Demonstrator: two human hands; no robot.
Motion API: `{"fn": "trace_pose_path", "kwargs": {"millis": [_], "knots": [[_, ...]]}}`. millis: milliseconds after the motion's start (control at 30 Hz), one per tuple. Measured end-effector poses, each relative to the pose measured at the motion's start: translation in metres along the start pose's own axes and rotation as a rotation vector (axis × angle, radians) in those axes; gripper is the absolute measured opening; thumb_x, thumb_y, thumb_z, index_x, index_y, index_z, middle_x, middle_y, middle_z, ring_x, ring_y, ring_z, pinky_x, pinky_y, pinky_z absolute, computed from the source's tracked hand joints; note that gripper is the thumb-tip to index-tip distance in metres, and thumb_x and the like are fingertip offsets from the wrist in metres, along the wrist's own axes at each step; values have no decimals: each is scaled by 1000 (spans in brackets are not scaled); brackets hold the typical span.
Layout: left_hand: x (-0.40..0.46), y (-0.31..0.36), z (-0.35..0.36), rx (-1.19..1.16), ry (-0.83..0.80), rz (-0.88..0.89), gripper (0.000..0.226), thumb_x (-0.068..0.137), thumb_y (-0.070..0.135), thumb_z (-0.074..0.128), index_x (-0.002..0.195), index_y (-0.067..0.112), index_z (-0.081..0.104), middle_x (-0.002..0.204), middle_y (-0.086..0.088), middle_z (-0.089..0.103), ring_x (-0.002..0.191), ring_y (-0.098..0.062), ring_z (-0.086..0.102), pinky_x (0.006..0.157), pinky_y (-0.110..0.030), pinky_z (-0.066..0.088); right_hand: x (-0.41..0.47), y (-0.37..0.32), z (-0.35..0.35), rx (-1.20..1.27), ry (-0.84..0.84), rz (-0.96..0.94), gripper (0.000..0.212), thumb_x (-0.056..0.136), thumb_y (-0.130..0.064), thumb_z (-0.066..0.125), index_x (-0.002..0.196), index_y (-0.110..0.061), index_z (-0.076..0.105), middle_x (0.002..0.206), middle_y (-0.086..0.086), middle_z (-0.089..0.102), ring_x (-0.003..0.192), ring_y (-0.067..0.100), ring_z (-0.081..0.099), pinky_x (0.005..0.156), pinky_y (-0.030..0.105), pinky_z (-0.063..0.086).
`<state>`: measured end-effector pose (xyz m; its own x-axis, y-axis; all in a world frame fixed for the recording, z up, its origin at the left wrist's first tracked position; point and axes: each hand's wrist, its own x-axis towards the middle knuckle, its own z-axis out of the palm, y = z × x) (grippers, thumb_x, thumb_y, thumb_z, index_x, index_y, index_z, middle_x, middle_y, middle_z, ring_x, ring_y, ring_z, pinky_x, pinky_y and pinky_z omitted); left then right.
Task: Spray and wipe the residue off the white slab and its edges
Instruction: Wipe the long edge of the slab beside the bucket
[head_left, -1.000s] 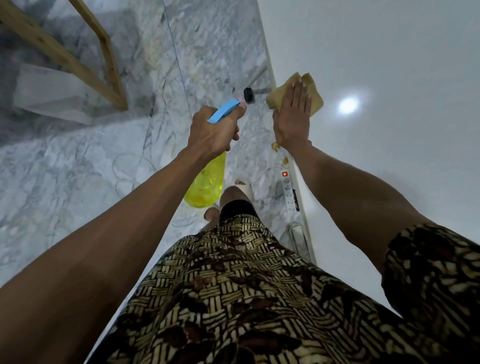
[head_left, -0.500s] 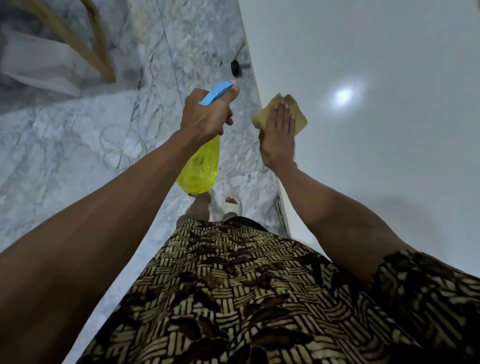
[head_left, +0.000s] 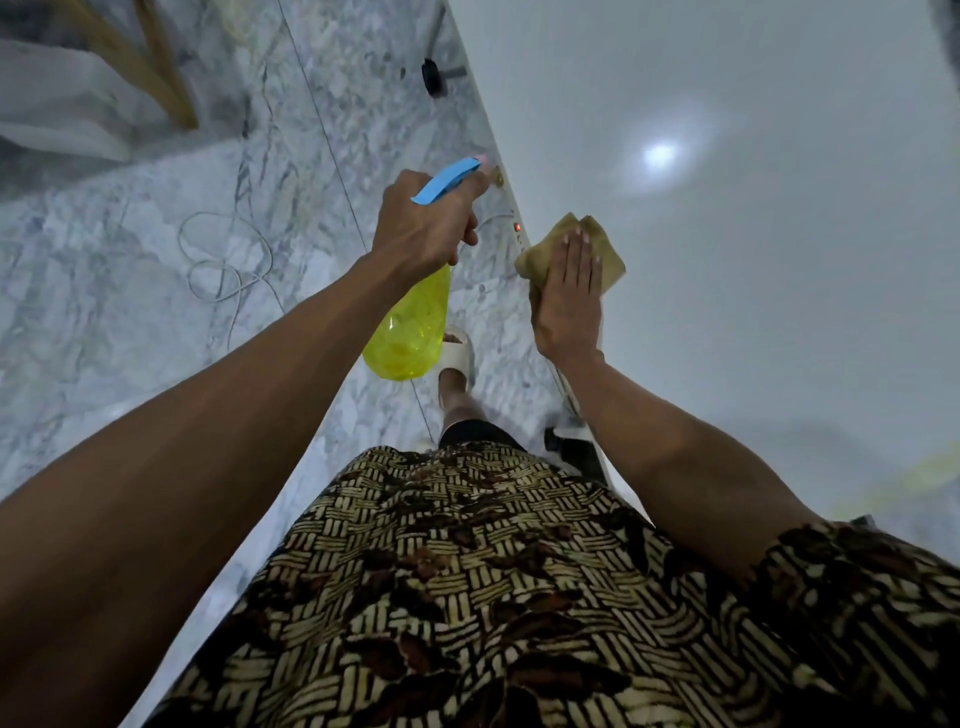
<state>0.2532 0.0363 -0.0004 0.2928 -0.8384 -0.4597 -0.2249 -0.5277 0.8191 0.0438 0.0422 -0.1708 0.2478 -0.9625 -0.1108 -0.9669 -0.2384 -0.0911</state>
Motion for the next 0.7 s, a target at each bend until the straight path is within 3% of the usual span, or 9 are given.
{"fn": "trace_pose_path", "kwargs": {"millis": [433,700], "knots": [[-181,-90,69,90,-124,-23,64,98,56,66,77,-3,76,73,-15,77,50,-18,64,53,-28,54,-174,49,24,50,35,58,61,98,-18,39,151,5,21,158,27,22,149,38,20,123,49,15],[-251,-121,120,123,-161,-43,56,99,53,67,77,2,76,78,-16,78,41,-8,59,47,-20,49,-259,74,23,64,52,70,62,98,-26,26,150,6,25,157,28,24,148,39,23,122,49,18]]}}
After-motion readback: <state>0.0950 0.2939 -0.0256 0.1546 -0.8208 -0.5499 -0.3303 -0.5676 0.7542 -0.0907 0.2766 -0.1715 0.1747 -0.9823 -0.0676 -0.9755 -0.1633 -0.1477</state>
